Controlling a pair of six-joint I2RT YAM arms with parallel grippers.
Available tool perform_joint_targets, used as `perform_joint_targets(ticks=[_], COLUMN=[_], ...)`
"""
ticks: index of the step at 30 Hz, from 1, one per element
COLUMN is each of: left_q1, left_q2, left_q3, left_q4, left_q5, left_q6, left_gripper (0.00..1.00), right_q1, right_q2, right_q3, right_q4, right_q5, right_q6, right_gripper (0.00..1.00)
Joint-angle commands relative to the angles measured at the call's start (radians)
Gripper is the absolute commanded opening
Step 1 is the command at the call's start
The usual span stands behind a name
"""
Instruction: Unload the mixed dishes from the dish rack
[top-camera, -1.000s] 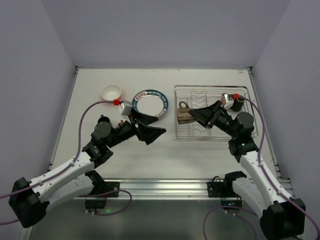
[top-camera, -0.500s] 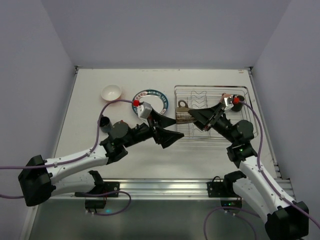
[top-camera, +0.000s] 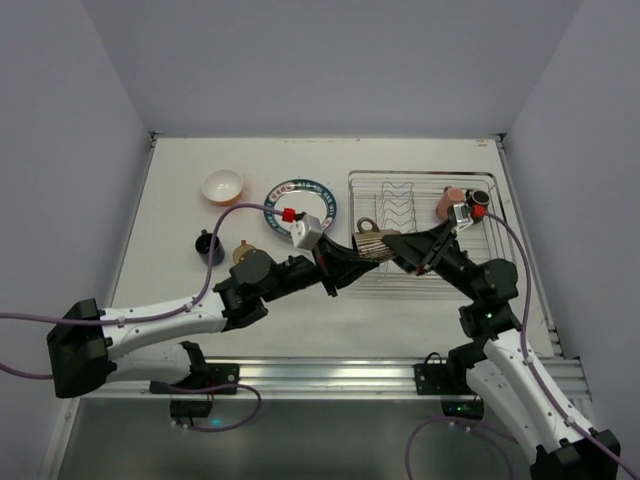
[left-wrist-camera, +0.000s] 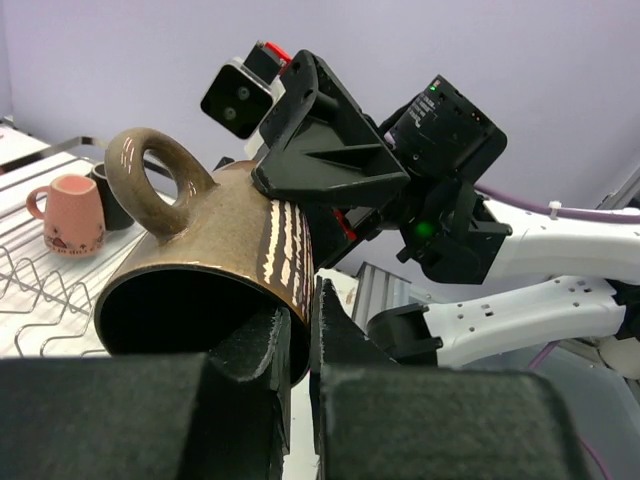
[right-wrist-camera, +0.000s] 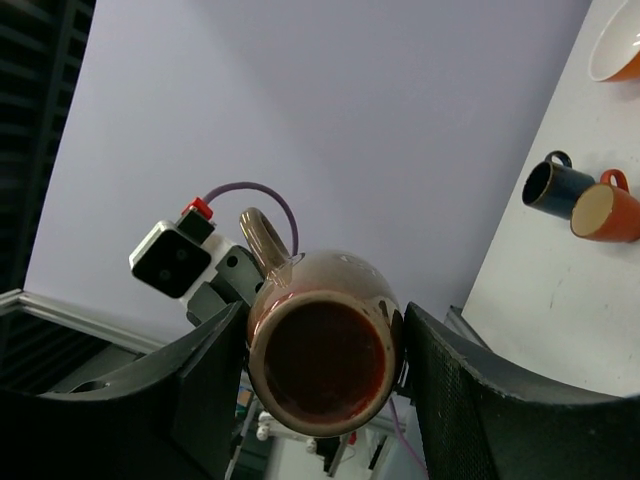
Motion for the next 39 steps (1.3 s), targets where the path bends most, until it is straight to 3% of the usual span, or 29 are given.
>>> perform_joint_targets(ticks=[1,3,4,5,6,8,10,12,14,15,18,23,27,34,39], left_q1=[-0.026,-0.029,-0.029,-0.029,-0.03,-0.032,-0.031,-0.029,-0.024,0.008,0.125,0.244,0.334,0.368,0.376], left_q2=[0.006,0.006,0.006,0.005,-0.003,-0.007,0.002,0.02,0.031,0.052,0.104,0.207,0.319,0.482,0.539], left_q3=[0.057,0.074,0.089,0.123,0.143,0.221,0.287,0.37,0.407,0.45,0.499,0.537,0.545,0.577,0.593], left_q4=[0.059,0.0,-0.039,-0.077,-0.178,-0.321,-0.598,-0.889,-1.042,-1.181,-1.35,-1.49,-1.513,-1.495,-1.515], left_q5=[-0.037,-0.058,-0.089,-0.104,-0.12,-0.201,-0.297,-0.392,-0.515,-0.531,-0.43,-0.342,-0.287,-0.242,-0.284], left_q6=[0.062,0.08,0.088,0.095,0.103,0.118,0.145,0.117,0.08,0.041,0.016,0.049,0.097,0.114,0.088], left_gripper=[0.0,0.0,0.0,0.0,0.0,0.0,0.0,0.0,0.0,0.0,0.0,0.0,0.0,0.0,0.0], right_q1=[0.005,0.005,0.005,0.006,0.005,-0.002,-0.014,-0.02,-0.023,-0.025,-0.025,-0.025,-0.025,-0.025,-0.025], right_q2=[-0.029,-0.046,-0.062,-0.067,-0.072,-0.075,-0.069,-0.058,-0.056,-0.053,-0.018,0.075,0.097,0.082,0.068], right_q3=[-0.003,-0.016,-0.016,-0.011,0.015,0.078,0.191,0.262,0.297,0.335,0.412,0.483,0.445,0.4,0.392], right_q4=[0.045,0.036,0.001,-0.038,-0.081,-0.372,-0.632,-0.736,-0.809,-0.827,-0.887,-0.984,-0.955,-0.909,-0.91], right_q5=[-0.028,-0.028,-0.014,-0.005,0.0,0.117,0.276,0.493,0.625,0.662,0.766,0.816,0.699,0.642,0.626], right_q6=[0.02,0.0,-0.02,-0.049,-0.132,-0.274,-0.501,-0.655,-0.728,-0.786,-0.897,-1.011,-1.023,-1.025,-1.037], right_gripper=[0.0,0.09,0.22,0.76,0.99,0.99,0.99,0.99,0.99,0.99,0.99,0.99,0.99,0.99,0.99])
